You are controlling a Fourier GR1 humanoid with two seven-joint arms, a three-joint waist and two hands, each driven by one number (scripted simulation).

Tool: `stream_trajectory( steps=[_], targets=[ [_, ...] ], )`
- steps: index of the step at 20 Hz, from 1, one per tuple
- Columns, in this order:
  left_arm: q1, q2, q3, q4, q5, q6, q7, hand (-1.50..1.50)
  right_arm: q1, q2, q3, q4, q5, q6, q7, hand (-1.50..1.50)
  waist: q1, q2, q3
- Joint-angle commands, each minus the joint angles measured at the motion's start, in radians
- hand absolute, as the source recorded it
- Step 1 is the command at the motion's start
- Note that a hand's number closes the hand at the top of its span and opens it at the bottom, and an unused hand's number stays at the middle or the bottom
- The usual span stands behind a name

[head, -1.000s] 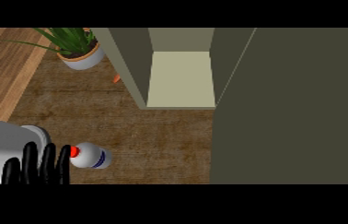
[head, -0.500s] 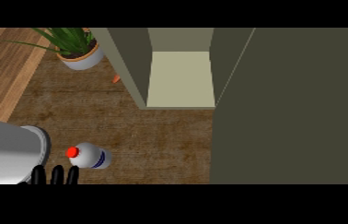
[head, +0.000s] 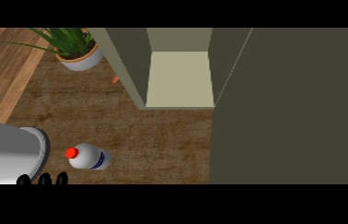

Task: Pick up the bottled water, place it into the cabinet and close the cabinet

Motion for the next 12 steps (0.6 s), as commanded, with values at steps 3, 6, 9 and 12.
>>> stream_trajectory(
  steps=[3,6,9,12],
  targets=[
    [0.051,0.073,-0.164,-0.052,-0.115,0.020,-0.041,-1.50,0.069,0.014,-0.019,-0.203,-0.141,-0.020,0.087,-1.50,-0.001,-0.003,-0.001],
    [0.087,0.097,-0.153,-0.074,-0.126,0.068,-0.071,-1.50,0.122,0.010,-0.032,-0.186,-0.148,0.024,0.041,-1.50,0.002,-0.005,-0.001],
    [0.082,0.102,-0.115,-0.053,-0.098,0.095,-0.094,-1.50,0.104,0.019,-0.028,-0.199,-0.134,0.010,0.054,-1.50,0.006,0.001,-0.003],
    [0.118,0.138,-0.103,-0.077,-0.054,0.121,-0.102,-1.50,0.159,0.010,-0.046,-0.206,-0.154,0.054,0.018,-1.50,0.003,0.001,-0.003]
  ],
)
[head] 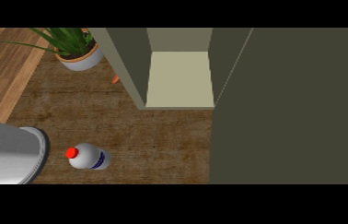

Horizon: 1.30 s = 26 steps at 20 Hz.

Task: Pick up the bottled water, place it into the cabinet and close the cabinet

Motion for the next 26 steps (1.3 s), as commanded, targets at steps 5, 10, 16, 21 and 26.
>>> stream_trajectory(
  steps=[5,10,16,21,26],
  targets=[
    [0.100,0.119,-0.054,-0.036,0.007,0.046,-0.045,-1.50,0.122,-0.003,-0.069,-0.208,-0.188,0.032,0.043,-1.50,-0.003,0.000,-0.001],
    [0.043,0.167,0.129,-0.016,0.180,0.018,-0.053,-1.50,0.133,0.016,-0.037,-0.204,-0.153,0.040,0.033,-1.50,-0.003,0.004,-0.004],
    [0.009,0.199,0.286,0.094,0.339,-0.039,-0.117,-1.50,0.159,-0.006,-0.103,-0.174,-0.205,0.091,-0.026,-1.50,-0.006,0.003,-0.005],
    [-0.026,0.223,0.437,0.133,0.486,-0.126,-0.167,-1.50,0.219,-0.001,-0.118,-0.167,-0.226,0.127,-0.063,-1.50,-0.009,0.005,-0.004],
    [-0.096,0.172,0.533,0.294,0.581,-0.181,-0.215,-1.50,0.218,-0.020,-0.134,-0.186,-0.266,0.135,-0.051,-1.50,-0.013,0.008,-0.004]
  ],
)
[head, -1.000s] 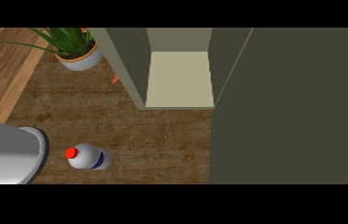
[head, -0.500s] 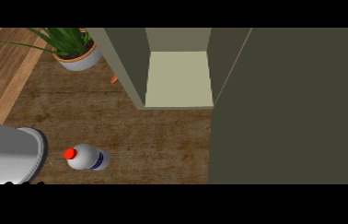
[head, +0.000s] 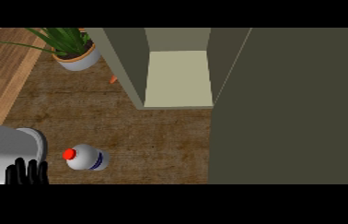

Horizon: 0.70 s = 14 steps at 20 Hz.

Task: Pick up the bottled water, place it into the cabinet and close the cabinet

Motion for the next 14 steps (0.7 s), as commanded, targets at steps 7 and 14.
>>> stream_trajectory(
  steps=[7,14],
  targets=[
    [-0.046,-0.050,0.241,0.265,0.235,-0.183,-0.174,-1.50,0.128,0.021,-0.036,-0.166,-0.179,0.037,0.002,-1.50,0.001,0.000,0.001],
    [-0.148,-0.079,0.331,0.520,0.321,-0.311,-0.242,-1.50,0.096,-0.013,-0.062,-0.191,-0.217,0.015,0.031,-1.50,0.000,0.005,0.000]
  ],
)
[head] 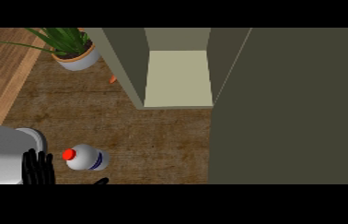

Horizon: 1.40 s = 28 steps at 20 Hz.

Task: Pick up the bottled water, place it into the cabinet and close the cabinet

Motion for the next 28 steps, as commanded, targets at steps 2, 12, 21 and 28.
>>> stream_trajectory(
  steps=[2,12,21,28],
  targets=[
    [-0.027,-0.027,0.065,0.165,0.069,-0.118,-0.102,-1.50,0.065,0.007,-0.009,-0.175,-0.176,-0.005,0.060,-1.50,0.002,0.000,0.001],
    [-0.223,-0.098,0.207,0.517,0.153,-0.241,-0.248,-1.50,0.133,-0.045,-0.073,-0.162,-0.235,0.055,-0.012,-1.50,-0.007,0.001,0.000],
    [-0.294,-0.124,0.200,0.688,0.171,-0.456,-0.382,-1.50,0.208,-0.030,-0.039,-0.180,-0.200,0.066,-0.039,-1.50,0.000,0.003,0.001],
    [-0.359,-0.151,0.245,0.800,0.230,-0.617,-0.477,1.50,0.208,-0.068,-0.072,-0.186,-0.234,0.054,-0.047,-1.50,0.006,0.004,0.000]
  ],
)
